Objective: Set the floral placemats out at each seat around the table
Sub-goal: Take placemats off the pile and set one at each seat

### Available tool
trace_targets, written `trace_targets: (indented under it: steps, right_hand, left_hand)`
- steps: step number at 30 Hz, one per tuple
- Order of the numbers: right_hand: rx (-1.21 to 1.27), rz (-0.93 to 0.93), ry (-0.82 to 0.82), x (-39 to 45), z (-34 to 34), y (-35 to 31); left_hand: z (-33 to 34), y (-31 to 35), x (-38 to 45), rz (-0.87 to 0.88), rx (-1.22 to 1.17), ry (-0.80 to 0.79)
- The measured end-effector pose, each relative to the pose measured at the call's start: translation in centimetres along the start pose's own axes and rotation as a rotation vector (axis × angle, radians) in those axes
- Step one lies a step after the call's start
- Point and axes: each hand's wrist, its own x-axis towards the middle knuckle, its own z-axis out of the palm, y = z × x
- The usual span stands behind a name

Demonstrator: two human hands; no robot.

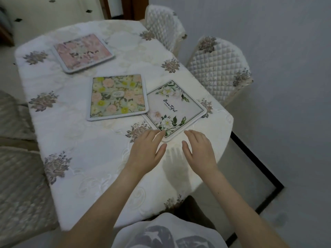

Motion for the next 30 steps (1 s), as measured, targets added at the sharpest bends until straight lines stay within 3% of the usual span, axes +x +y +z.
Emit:
trace_targets:
  steps: [10,19,22,30]
  right_hand:
    - [0.024,-0.253,-0.216,10.7,2.2,7.1]
    - [-0.07,-0.591,-0.221,21.6,4.5,11.1]
    - [-0.107,-0.543,-0.299,24.0,6.5,12.8]
    - [-0.216,-0.168,-0.502,28.0,10.9,17.1]
  left_hand:
    - [4.3,0.5,6.9,-0.246,0.055,0.024]
    - [7.7,-1.2,14.3,-0.348,0.169,0.118]
    - [9.9,-2.3,15.9,-0.463,0.156,0.062]
    - [14.7,-4.0,17.0,-0.935,0.037,-0.04]
